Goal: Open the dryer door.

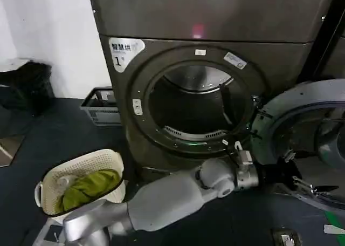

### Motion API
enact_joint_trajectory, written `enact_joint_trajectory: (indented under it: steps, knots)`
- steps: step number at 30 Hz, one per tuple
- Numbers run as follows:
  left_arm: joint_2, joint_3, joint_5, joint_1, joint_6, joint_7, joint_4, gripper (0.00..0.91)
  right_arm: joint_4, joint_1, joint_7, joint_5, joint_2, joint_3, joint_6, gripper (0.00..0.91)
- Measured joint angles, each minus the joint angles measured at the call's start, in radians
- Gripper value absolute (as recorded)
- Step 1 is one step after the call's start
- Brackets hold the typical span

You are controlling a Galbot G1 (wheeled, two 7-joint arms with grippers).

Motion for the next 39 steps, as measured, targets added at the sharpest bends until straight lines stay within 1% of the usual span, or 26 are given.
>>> enact_joint_trajectory:
  steps: [7, 12, 16, 20, 29, 32, 34, 39]
  knots:
    - [0.036, -0.001, -0.007, 0.015, -0.016, -0.009, -0.038, 0.907, -0.001, 0.001, -0.025, -0.015, 0.002, -0.005, 0.02, 0.907]
    - [0.077, -0.009, -0.012, 0.023, -0.033, -0.01, -0.076, 0.907, -0.001, 0.003, -0.047, -0.015, 0.003, -0.006, 0.044, 0.907]
    - [0.115, -0.021, -0.016, 0.03, -0.063, -0.013, -0.11, 0.907, 0.004, 0.003, -0.053, -0.01, 0.002, -0.004, 0.061, 0.907]
    - [0.173, -0.03, -0.002, 0.036, -0.095, -0.025, -0.155, 0.907, 0.011, 0.006, -0.032, -0.019, 0.002, 0.004, 0.062, 0.907]
    - [0.36, -0.035, -0.008, 0.047, -0.198, -0.03, -0.268, 0.907, 0.012, 0.015, -0.015, -0.076, -0.009, 0.037, 0.071, 0.907]
    - [0.436, -0.04, -0.037, 0.051, -0.205, -0.02, -0.313, 0.907, 0.012, 0.022, -0.019, -0.095, -0.009, 0.047, 0.081, 0.907]
    - [0.491, -0.046, -0.032, 0.051, -0.204, -0.019, -0.345, 0.907, 0.016, 0.028, -0.019, -0.112, -0.009, 0.052, 0.082, 0.907]
    - [0.628, -0.059, -0.018, 0.059, -0.248, -0.034, -0.409, 0.907, 0.037, 0.042, -0.02, -0.146, -0.006, 0.053, 0.082, 0.907]
